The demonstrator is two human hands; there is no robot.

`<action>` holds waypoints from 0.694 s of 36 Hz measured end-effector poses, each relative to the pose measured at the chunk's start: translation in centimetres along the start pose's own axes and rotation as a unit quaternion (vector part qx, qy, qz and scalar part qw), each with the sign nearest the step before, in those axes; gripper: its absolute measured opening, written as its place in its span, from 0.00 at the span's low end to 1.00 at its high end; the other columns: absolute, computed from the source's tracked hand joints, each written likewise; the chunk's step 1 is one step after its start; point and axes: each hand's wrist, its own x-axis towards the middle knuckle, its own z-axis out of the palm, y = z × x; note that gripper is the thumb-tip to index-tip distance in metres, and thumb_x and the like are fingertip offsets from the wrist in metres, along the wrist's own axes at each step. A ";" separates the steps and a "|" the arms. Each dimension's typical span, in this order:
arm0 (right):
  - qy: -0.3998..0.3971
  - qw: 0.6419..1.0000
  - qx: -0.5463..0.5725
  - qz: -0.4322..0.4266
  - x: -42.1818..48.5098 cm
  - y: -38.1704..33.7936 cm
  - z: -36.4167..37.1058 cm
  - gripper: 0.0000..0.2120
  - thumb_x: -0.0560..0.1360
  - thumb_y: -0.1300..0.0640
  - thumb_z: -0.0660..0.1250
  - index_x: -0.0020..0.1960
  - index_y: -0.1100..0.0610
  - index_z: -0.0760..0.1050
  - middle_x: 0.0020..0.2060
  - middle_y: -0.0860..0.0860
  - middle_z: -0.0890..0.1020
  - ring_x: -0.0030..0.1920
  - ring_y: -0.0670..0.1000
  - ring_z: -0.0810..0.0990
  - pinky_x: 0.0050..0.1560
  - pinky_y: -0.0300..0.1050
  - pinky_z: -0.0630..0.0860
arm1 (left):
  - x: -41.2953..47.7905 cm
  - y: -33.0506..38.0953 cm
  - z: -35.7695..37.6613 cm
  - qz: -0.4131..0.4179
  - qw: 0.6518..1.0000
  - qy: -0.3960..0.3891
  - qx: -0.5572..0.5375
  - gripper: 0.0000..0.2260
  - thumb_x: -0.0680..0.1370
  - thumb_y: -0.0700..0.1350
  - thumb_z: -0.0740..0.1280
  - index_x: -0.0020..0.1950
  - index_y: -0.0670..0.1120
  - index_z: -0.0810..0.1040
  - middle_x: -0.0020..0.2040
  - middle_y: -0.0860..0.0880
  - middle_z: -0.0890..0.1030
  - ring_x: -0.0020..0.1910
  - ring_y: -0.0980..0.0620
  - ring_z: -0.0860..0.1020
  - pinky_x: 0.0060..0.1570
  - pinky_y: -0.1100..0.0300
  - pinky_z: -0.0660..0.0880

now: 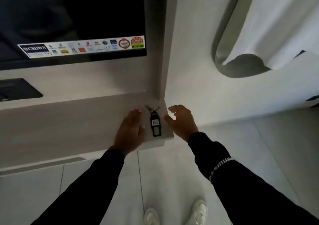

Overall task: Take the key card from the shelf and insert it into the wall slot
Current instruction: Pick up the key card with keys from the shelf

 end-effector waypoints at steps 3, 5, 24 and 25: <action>-0.007 0.999 -0.020 0.029 0.3 0.1 2.2 0.19 0.69 0.50 0.71 0.51 0.63 0.77 0.47 0.61 0.80 0.50 0.62 0.77 0.51 0.53 0.75 | 0.3 -0.4 1.3 -0.011 0.997 -0.019 0.074 0.29 0.79 0.50 0.52 0.74 0.34 0.67 0.76 0.34 0.67 0.75 0.34 0.67 0.72 0.36 0.67; -0.007 0.998 -0.013 0.066 0.3 -0.3 3.3 0.25 0.66 0.45 0.73 0.51 0.64 0.75 0.46 0.62 0.79 0.49 0.63 0.76 0.51 0.56 0.76 | 0.4 -0.6 1.9 -0.013 0.995 -0.028 0.099 0.30 0.79 0.52 0.50 0.76 0.35 0.62 0.78 0.35 0.64 0.77 0.36 0.63 0.74 0.37 0.64; -0.045 0.985 0.062 0.154 2.5 1.2 -0.1 0.04 0.61 0.54 0.77 0.34 0.53 0.84 0.35 0.53 0.86 0.34 0.50 0.81 0.45 0.48 0.80 | 0.6 -0.7 2.3 -0.030 0.993 -0.026 0.107 0.32 0.80 0.56 0.51 0.79 0.37 0.58 0.80 0.38 0.59 0.80 0.40 0.57 0.78 0.39 0.58; -0.050 0.976 0.118 0.178 2.2 1.2 -0.7 0.04 0.62 0.56 0.78 0.35 0.53 0.84 0.35 0.56 0.87 0.33 0.50 0.81 0.45 0.49 0.82 | 0.6 -0.6 2.2 -0.032 0.993 -0.029 0.107 0.32 0.80 0.56 0.50 0.79 0.37 0.58 0.81 0.38 0.59 0.80 0.40 0.57 0.78 0.39 0.57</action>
